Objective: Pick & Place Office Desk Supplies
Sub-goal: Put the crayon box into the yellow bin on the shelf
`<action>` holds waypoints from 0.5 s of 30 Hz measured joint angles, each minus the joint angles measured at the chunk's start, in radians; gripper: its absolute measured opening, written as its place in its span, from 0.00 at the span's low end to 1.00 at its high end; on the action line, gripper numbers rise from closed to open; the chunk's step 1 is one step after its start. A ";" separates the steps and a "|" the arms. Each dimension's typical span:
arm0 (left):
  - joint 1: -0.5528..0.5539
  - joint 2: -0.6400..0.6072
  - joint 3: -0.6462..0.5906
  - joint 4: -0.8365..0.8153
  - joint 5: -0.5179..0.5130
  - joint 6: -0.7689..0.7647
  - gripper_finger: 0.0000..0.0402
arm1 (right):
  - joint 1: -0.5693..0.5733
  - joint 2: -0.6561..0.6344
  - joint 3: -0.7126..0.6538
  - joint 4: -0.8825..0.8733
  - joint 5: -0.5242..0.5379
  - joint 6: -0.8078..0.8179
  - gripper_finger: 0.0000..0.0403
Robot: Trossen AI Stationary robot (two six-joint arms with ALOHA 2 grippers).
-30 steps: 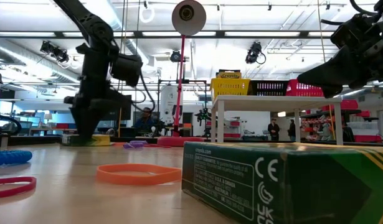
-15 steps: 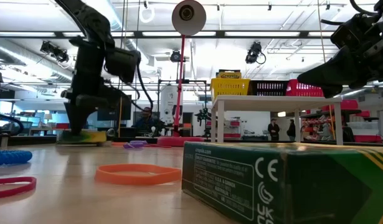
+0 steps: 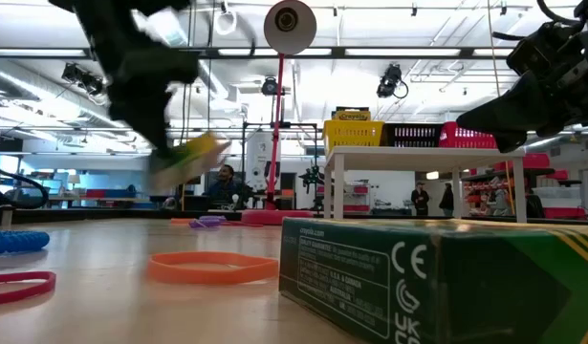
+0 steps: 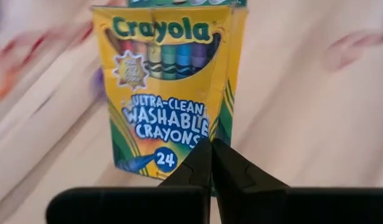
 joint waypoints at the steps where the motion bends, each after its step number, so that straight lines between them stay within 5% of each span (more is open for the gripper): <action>1: -0.035 0.019 -0.004 0.072 -0.040 -0.008 0.01 | 0.000 0.000 0.000 0.000 0.000 0.012 0.06; 7: -0.164 0.202 -0.009 0.545 -0.304 0.042 0.02 | 0.000 0.000 0.027 -0.041 0.001 0.115 0.06; 15: -0.162 0.512 0.018 1.083 -0.531 0.270 0.02 | -0.016 0.025 0.302 -0.494 0.095 0.369 0.06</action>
